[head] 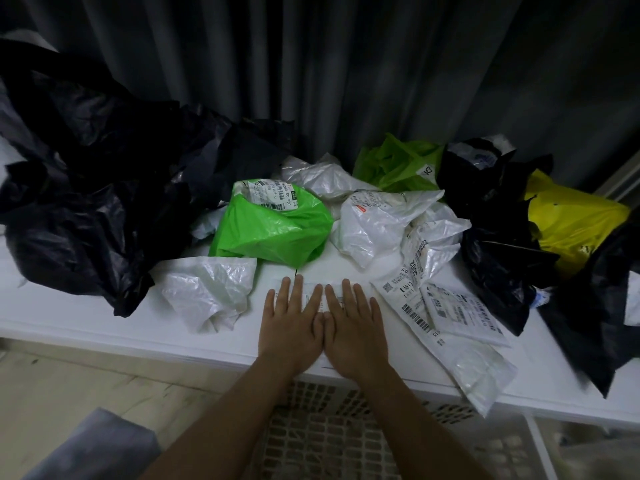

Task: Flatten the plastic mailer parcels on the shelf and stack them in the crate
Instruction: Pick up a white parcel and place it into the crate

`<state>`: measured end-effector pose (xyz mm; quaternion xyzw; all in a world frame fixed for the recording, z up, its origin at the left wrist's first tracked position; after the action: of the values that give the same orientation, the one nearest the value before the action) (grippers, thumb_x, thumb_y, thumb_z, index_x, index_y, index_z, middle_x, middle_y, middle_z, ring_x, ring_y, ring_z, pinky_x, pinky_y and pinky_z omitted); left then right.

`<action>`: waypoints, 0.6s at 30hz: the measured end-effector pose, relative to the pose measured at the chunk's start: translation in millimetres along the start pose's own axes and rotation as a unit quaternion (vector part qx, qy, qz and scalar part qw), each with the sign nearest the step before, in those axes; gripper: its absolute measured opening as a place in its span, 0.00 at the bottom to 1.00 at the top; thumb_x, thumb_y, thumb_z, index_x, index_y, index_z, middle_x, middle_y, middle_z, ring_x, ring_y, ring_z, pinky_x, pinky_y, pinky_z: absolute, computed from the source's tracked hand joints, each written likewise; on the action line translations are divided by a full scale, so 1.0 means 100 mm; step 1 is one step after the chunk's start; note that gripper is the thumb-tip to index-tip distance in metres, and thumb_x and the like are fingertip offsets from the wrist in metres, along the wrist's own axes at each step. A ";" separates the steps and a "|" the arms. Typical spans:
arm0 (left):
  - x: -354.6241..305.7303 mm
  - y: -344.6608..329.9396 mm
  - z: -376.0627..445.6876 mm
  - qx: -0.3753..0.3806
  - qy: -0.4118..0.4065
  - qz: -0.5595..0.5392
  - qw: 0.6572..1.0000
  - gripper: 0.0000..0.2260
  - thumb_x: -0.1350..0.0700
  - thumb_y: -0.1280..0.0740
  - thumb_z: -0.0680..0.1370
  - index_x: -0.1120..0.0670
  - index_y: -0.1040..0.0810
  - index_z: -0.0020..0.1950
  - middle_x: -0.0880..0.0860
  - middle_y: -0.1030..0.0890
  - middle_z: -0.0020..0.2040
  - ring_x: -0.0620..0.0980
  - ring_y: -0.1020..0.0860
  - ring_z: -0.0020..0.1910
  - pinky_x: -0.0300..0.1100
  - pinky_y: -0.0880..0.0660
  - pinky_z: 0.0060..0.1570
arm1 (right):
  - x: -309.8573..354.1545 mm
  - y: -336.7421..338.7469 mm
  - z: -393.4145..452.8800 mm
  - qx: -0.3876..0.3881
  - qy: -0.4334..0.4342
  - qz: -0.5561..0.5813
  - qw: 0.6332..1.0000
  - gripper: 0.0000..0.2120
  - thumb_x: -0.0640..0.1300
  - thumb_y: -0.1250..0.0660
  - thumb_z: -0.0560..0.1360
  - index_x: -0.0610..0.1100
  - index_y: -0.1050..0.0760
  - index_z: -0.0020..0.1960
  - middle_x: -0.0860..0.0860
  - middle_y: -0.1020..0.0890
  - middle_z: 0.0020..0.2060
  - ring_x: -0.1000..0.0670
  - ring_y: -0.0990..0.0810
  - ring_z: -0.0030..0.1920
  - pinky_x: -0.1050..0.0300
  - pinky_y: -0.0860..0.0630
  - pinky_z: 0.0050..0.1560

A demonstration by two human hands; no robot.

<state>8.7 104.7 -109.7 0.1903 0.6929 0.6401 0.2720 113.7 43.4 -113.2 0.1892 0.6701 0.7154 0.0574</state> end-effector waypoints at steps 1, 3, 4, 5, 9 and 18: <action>0.02 -0.01 0.00 0.002 -0.004 -0.005 1.000 0.37 0.42 0.74 0.68 0.45 0.59 0.78 0.55 0.61 0.78 0.55 0.63 0.77 0.51 0.65 0.73 | 0.00 0.03 0.01 0.026 0.003 0.002 1.000 0.35 0.58 0.68 0.74 0.52 0.47 0.78 0.47 0.48 0.78 0.46 0.51 0.78 0.48 0.58 0.74; 0.06 0.00 -0.01 -0.010 -0.015 -0.034 0.999 0.35 0.41 0.68 0.73 0.47 0.51 0.79 0.57 0.54 0.79 0.57 0.55 0.78 0.52 0.62 0.73 | -0.03 0.12 0.02 0.051 0.016 0.033 0.998 0.34 0.59 0.68 0.74 0.53 0.52 0.78 0.49 0.54 0.78 0.48 0.57 0.78 0.48 0.61 0.75; 0.05 0.03 -0.06 -0.036 -0.025 -0.055 0.998 0.32 0.42 0.62 0.76 0.50 0.43 0.78 0.59 0.47 0.78 0.60 0.48 0.77 0.53 0.57 0.73 | -0.04 0.21 -0.04 0.049 0.027 0.070 0.996 0.31 0.57 0.62 0.77 0.52 0.49 0.78 0.48 0.52 0.78 0.48 0.55 0.78 0.48 0.58 0.75; 0.06 0.05 -0.06 -0.063 -0.035 -0.066 0.995 0.29 0.44 0.56 0.78 0.53 0.37 0.75 0.62 0.39 0.75 0.62 0.41 0.75 0.55 0.51 0.73 | -0.05 0.28 -0.07 0.021 0.038 0.118 0.992 0.28 0.54 0.55 0.78 0.49 0.43 0.77 0.46 0.46 0.77 0.46 0.49 0.77 0.48 0.53 0.76; -0.03 0.16 -0.24 -0.079 -0.049 -0.097 0.991 0.28 0.40 0.55 0.80 0.53 0.29 0.71 0.60 0.31 0.72 0.63 0.34 0.71 0.63 0.42 0.68 | -0.29 0.69 -0.47 -0.228 0.028 0.146 0.962 0.21 0.45 0.44 0.71 0.43 0.25 0.61 0.43 0.26 0.63 0.43 0.31 0.64 0.52 0.38 0.66; -0.15 0.28 -0.59 0.089 -0.135 0.058 0.985 0.33 0.44 0.42 0.80 0.45 0.59 0.78 0.52 0.58 0.79 0.56 0.57 0.78 0.55 0.56 0.74 | -1.19 0.77 -0.58 -0.056 -0.106 -0.021 0.993 0.23 0.43 0.42 0.70 0.38 0.24 0.63 0.38 0.20 0.57 0.37 0.20 0.54 0.40 0.23 0.53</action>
<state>-18.7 52.6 -78.1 0.3381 0.6915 0.5593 0.3076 216.9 -58.3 -62.9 0.2466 0.6227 0.7266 0.1536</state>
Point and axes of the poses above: each hand's wrist, its own z-axis towards the middle knuckle, its own y-axis out of the back of the hand, x = y × z, the point moved 1 cm from there along z, towards the middle knuckle
